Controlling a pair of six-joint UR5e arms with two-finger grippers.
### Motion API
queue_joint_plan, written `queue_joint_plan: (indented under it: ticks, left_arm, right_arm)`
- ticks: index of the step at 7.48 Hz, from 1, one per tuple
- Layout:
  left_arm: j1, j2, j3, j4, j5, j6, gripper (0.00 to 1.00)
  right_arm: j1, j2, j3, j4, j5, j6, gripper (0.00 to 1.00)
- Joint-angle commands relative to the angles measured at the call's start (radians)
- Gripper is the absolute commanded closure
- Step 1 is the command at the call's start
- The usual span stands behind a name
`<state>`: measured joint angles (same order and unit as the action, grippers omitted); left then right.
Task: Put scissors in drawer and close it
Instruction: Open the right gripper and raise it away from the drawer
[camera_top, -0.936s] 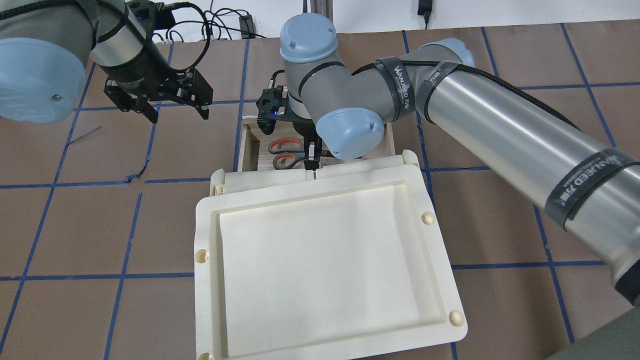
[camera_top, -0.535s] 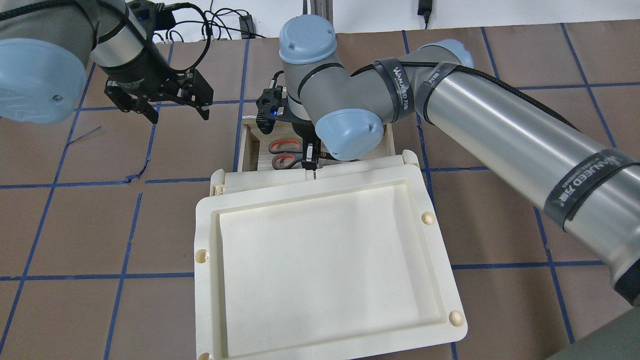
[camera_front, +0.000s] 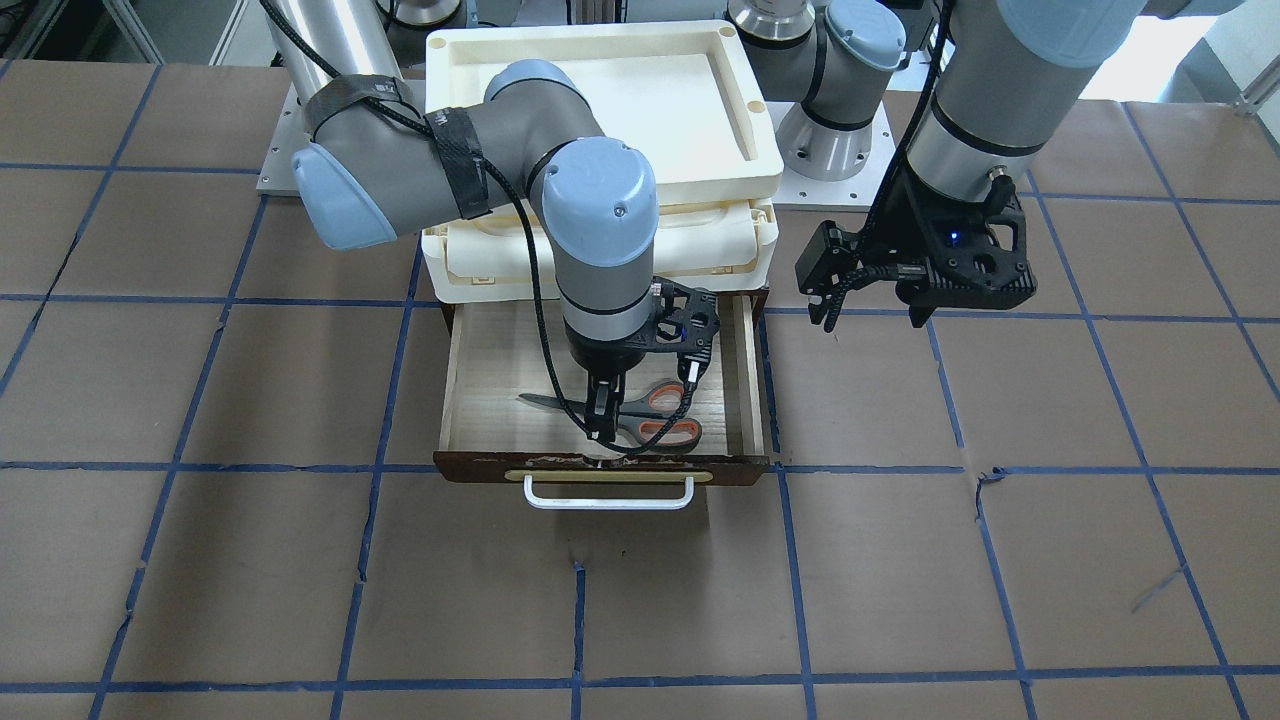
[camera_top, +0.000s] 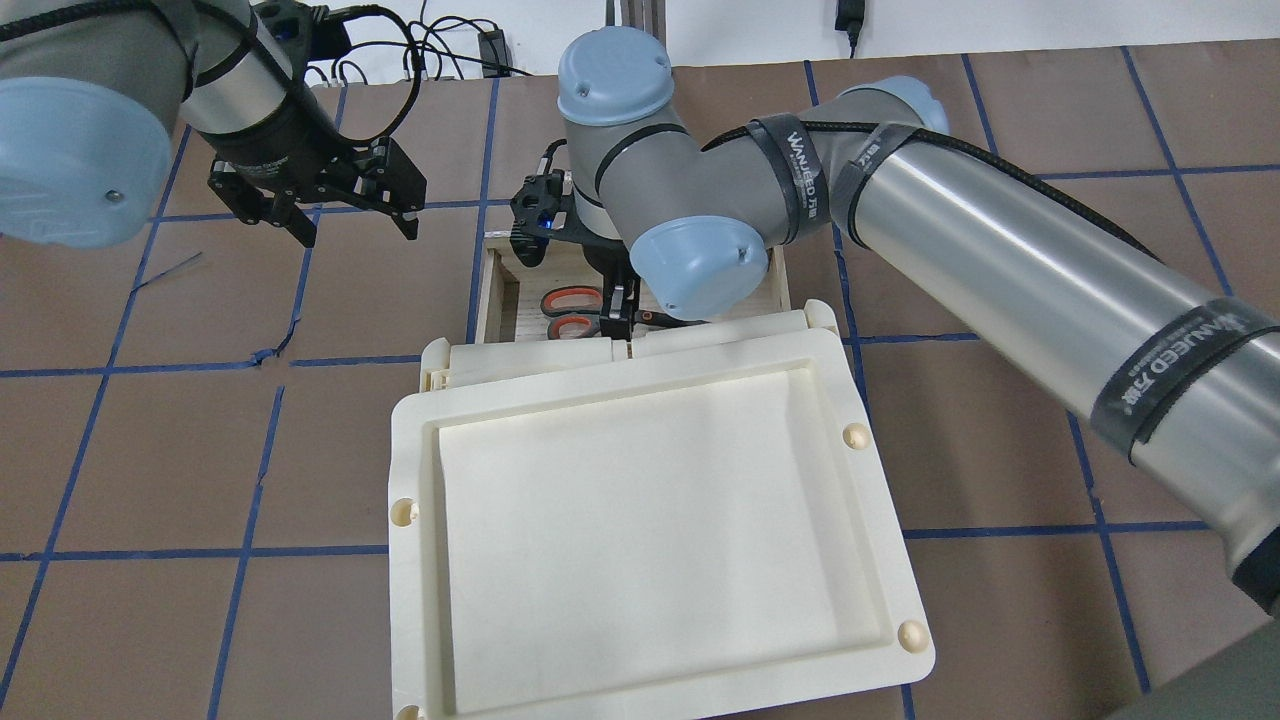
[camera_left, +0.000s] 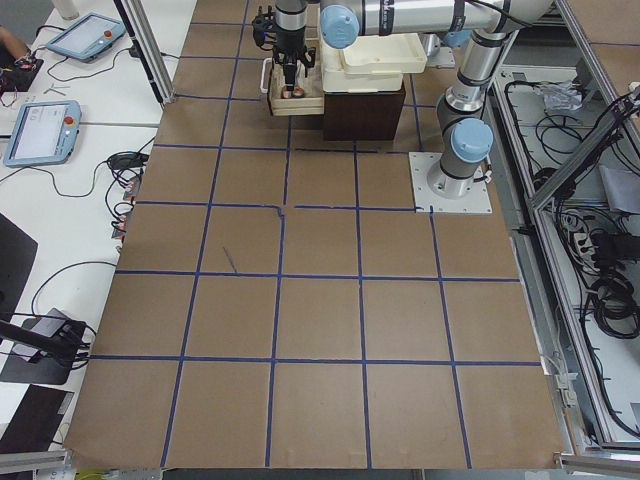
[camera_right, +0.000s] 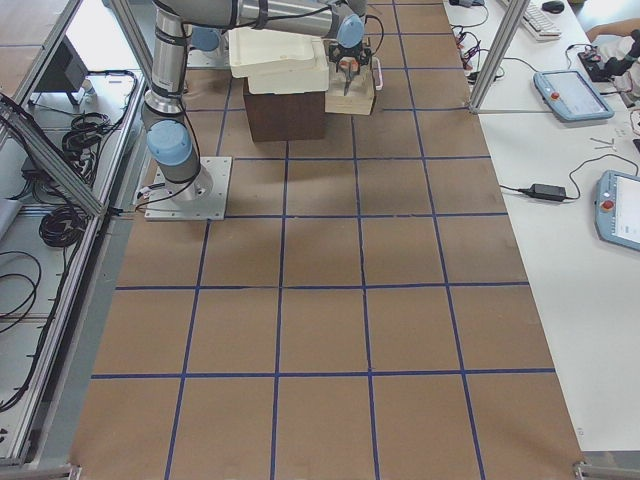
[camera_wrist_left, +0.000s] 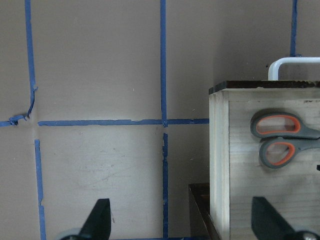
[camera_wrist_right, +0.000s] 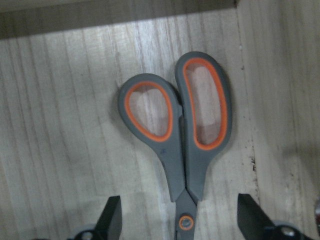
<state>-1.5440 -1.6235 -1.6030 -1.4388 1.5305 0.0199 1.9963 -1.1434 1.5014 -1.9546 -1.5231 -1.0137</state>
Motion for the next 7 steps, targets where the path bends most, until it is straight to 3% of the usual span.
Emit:
queue_joint_plan:
  ticks: [1,3,7]
  left_arm:
    - [-0.001,0.001,0.0,0.001,-0.003,-0.002,0.0]
    - [0.001,-0.001,0.0,0.002,0.003,0.002,0.0]
    - [0.007,-0.016,-0.002,-0.003,0.01,0.0,0.0]
  right_arm:
    - [-0.023,-0.036,-0.045,0.005,-0.008,-0.054,0.01]
    - [-0.12,-0.094,-0.095,0.092,-0.009,-0.048,0.01]
    - [-0.458,-0.307,-0.073,0.343,0.001,0.065,0.0]
